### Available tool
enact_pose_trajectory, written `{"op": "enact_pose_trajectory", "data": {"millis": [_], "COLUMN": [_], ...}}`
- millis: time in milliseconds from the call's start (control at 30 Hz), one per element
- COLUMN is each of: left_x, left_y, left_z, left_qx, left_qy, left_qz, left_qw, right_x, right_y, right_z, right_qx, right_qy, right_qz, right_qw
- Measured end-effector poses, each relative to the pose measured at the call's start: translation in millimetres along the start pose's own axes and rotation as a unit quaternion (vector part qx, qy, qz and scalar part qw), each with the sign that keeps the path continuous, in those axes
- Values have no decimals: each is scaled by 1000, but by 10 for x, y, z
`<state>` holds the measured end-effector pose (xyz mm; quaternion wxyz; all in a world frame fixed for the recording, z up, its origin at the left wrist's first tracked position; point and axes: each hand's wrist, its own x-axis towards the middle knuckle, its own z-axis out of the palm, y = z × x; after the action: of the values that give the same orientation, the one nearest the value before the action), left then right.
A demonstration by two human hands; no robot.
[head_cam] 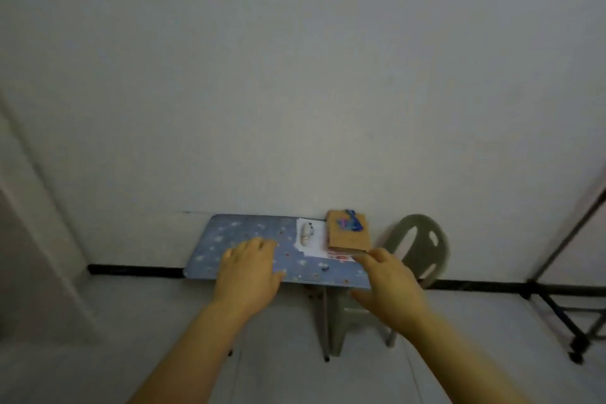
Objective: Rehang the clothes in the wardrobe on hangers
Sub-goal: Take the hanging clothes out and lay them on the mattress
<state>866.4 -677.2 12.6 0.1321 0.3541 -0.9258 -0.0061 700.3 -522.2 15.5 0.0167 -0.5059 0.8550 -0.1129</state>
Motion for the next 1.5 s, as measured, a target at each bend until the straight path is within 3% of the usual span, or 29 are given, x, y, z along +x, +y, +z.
{"op": "enact_pose_trajectory", "data": {"millis": [167, 333, 800, 1033, 1133, 1500], "left_x": [-580, -1084, -1386, -1497, -1580, -1911], "left_y": [-1366, -2296, -3734, -4321, -4678, -6570], "left_z": [-335, -570, -1119, -1273, -1336, -1839], "left_qx": [6, 28, 133, 162, 166, 185], "left_qy": [28, 44, 80, 87, 101, 142], "left_qz": [-122, -242, -488, -549, -567, -608], "left_qw": [992, 969, 859, 815, 800, 759], "right_x": [480, 844, 1952, 2242, 2365, 2853], "right_y": [-1408, -2558, -4884, -5943, -6426, -8497], "right_z": [246, 440, 796, 977, 1105, 1288], "right_qx": [-6, 1, 55, 95, 80, 105], "right_qy": [-37, -67, -69, -106, -88, -51], "right_qz": [-168, -301, -567, -639, -677, -681], "right_qw": [985, 951, 819, 756, 726, 723]}}
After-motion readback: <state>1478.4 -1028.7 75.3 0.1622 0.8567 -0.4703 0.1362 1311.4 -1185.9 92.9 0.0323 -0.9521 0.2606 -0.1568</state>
